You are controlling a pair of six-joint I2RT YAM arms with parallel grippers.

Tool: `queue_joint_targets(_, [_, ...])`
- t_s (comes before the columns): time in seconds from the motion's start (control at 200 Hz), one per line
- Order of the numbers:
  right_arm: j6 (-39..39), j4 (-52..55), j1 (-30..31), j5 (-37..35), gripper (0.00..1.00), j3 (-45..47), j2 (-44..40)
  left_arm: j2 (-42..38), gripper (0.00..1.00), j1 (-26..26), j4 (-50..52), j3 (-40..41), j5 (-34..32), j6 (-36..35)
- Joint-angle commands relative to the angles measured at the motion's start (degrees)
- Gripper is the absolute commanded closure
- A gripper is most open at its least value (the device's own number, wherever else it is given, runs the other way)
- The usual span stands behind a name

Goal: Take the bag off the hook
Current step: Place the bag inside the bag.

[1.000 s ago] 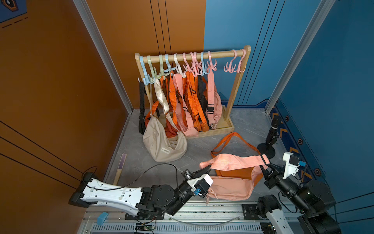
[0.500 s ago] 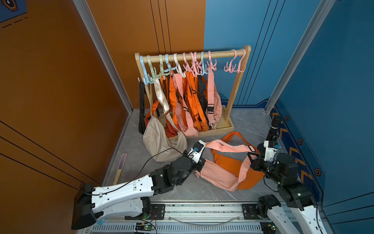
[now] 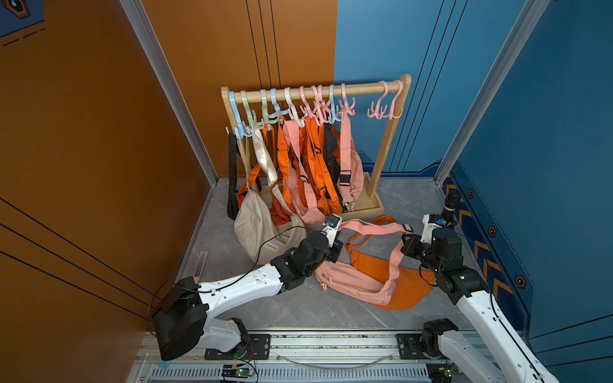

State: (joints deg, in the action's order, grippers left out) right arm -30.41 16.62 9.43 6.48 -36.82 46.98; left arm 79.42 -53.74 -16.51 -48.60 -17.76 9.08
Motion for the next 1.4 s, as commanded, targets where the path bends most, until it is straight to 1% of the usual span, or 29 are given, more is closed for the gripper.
queue_joint_targets(0.0, [1.04, -5.75, -0.76, -1.72, 1.00, 1.65, 3.88, 3.94, 1.00, 1.37, -2.59, -2.93, 3.40, 1.67])
queue_joint_targets(0.23, [0.91, -10.63, -3.33, -2.66, 1.00, 0.62, 14.20, 14.68, 1.00, 3.19, -3.10, -10.09, 5.30, 1.89])
queue_joint_targets(0.24, [0.89, -10.75, -3.36, -2.69, 1.00, 0.43, 14.61, 14.90, 1.00, 3.35, -3.11, -11.49, 5.48, 2.06])
queue_joint_targets(0.43, [0.80, -12.29, -5.03, -1.95, 1.00, -3.05, 21.75, 22.14, 1.00, 5.11, -3.10, -18.52, 7.69, 2.48])
queue_joint_targets(0.671, [1.00, -13.11, -6.26, -3.76, 1.00, -5.91, 29.86, 31.12, 1.00, 6.47, -2.48, -25.87, 9.33, 2.28])
queue_joint_targets(0.786, [0.80, -13.92, -6.94, -5.41, 0.99, -6.05, 32.21, 35.19, 1.00, 6.75, -2.37, -29.11, 9.80, 1.60])
queue_joint_targets(0.911, [0.21, -15.48, -8.05, -6.34, 0.95, -5.64, 33.73, 39.07, 1.00, 6.78, -1.73, -33.01, 10.16, 0.96])
queue_joint_targets(1.101, [-0.08, -17.05, -9.23, -6.79, 0.91, -5.14, 34.53, 42.77, 1.00, 6.81, -1.61, -36.43, 9.97, 0.85])
queue_joint_targets(1.181, [-0.26, -17.27, -9.64, -6.65, 0.90, -5.06, 34.91, 43.77, 0.93, 6.81, -1.63, -37.58, 10.01, 0.68])
queue_joint_targets(1.261, [-0.43, -17.33, -9.96, -6.28, 0.86, -5.16, 35.11, 44.33, 0.80, 6.89, -1.67, -38.36, 10.16, 0.42])
queue_joint_targets(1.306, [-0.48, -17.25, -10.05, -6.06, 0.83, -5.18, 35.21, 44.42, 0.72, 6.93, -1.64, -38.65, 10.42, 0.33])
queue_joint_targets(1.391, [-0.57, -17.07, -10.05, -5.85, 0.78, -5.01, 34.81, 44.12, 0.61, 6.80, -1.67, -38.89, 11.14, 0.14])
